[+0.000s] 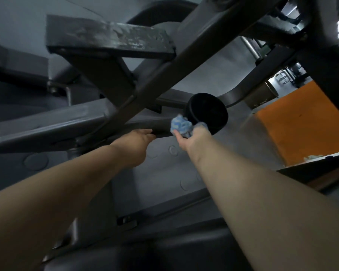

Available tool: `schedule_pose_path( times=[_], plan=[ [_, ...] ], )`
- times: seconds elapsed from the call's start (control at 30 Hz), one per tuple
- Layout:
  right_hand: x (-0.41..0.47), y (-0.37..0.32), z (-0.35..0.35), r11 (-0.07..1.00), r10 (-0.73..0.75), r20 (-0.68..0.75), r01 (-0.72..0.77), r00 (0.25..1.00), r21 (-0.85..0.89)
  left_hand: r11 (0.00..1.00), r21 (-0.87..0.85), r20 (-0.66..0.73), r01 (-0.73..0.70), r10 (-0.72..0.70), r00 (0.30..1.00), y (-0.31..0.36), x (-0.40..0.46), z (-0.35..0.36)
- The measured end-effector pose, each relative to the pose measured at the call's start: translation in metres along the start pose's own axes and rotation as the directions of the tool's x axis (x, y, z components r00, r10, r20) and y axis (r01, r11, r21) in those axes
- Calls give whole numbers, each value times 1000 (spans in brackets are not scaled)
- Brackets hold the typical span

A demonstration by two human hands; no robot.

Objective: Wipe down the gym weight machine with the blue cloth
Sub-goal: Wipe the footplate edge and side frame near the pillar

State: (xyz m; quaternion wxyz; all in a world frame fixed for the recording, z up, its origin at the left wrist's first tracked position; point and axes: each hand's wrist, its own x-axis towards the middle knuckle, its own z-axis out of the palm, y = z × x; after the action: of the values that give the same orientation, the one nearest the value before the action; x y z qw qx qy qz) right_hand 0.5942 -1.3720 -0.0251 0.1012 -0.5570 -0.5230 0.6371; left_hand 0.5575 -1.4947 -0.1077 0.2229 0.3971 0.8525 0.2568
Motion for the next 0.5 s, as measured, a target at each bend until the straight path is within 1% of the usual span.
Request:
schedule_pose_path(
  times=[0.03,0.07,0.1,0.17,0.27,0.33,0.4,0.47,0.5],
  plan=[
    [1,-1,5,989,57,65,-65,996,130,999,-34,3,-19,19,1000,0,-8,-5],
    [-9,0,11,994,88,177,-98,980,47,998,-61,3,-34,34,999,0,-16,-11],
    [-20,-1,16,987,121,233,-142,965,80,996,-85,4,-36,36,999,0,-24,-17],
    [-41,1,20,989,144,285,-127,948,-76,996,-81,34,-29,32,999,-2,-42,-28],
    [-57,8,18,948,167,326,-61,930,-311,999,-43,102,0,4,995,-14,-74,-40],
    [-67,16,18,919,186,358,-33,915,-393,995,-87,137,51,-39,990,-29,-97,-47],
    [-78,29,20,902,192,418,8,888,-431,983,-153,76,99,-88,993,-44,-119,-54],
    [-90,41,23,889,211,472,32,856,-456,952,-265,-29,153,-167,986,-53,-139,-59],
    [-94,46,25,879,209,504,65,838,-473,929,-335,-84,156,-194,977,-55,-147,-59]
  ],
)
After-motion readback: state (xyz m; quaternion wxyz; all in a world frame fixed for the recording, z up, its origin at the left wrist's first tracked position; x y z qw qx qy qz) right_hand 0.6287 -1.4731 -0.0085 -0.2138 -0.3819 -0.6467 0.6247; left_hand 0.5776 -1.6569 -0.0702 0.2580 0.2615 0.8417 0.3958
